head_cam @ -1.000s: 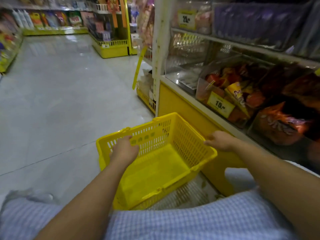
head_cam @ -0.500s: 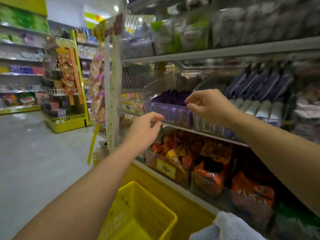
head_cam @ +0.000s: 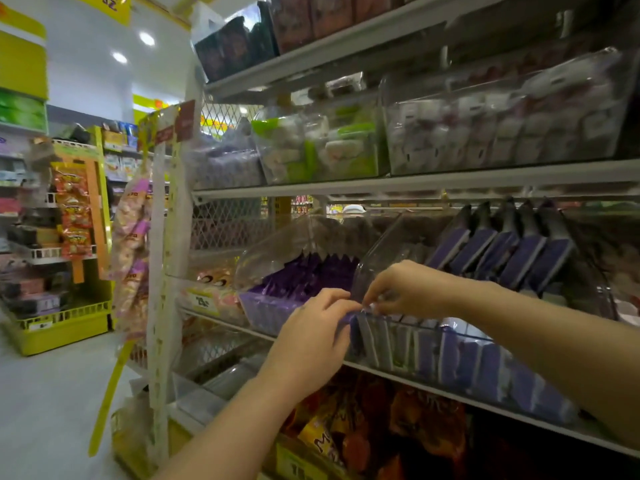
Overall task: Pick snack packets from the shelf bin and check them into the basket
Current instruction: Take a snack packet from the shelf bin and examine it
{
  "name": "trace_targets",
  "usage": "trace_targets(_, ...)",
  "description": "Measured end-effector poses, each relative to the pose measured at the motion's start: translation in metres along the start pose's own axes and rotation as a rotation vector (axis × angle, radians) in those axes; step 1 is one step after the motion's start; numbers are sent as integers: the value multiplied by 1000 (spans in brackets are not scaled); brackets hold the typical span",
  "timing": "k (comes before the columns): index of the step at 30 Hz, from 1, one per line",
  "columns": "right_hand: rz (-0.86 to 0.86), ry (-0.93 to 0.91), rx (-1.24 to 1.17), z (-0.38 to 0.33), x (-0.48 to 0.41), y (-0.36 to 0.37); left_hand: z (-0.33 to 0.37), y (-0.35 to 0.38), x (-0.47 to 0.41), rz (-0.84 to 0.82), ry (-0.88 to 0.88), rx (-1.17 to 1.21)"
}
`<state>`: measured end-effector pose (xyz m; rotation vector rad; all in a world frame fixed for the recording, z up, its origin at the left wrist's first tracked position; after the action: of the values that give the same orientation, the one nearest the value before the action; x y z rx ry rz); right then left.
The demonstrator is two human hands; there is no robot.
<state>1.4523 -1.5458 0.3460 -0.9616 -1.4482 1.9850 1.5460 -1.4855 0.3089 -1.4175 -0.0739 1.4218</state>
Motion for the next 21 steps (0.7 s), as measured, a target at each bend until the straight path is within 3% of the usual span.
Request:
trace_targets(8,-68,-110,-15,-11,-11,1,-13,9,-2,84,18,46)
trace_targets(14,23,-155,30,-13,-11,1,-13,9,1,82,14,54)
trace_targets(21,496,89,-417,36,4,-70,-11,8,3,51,-33,91)
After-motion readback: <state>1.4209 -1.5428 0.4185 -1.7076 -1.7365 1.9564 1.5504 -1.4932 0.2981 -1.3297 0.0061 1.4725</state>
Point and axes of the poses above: each hand's wrist, its own x-axis away from the middle knuckle, its own y-axis out of the palm, z = x × y, the point moved 10 cm from there along -x, towards the middle knuckle, and after that the axes turned 3 degrees about x, right-handed, at the moved point
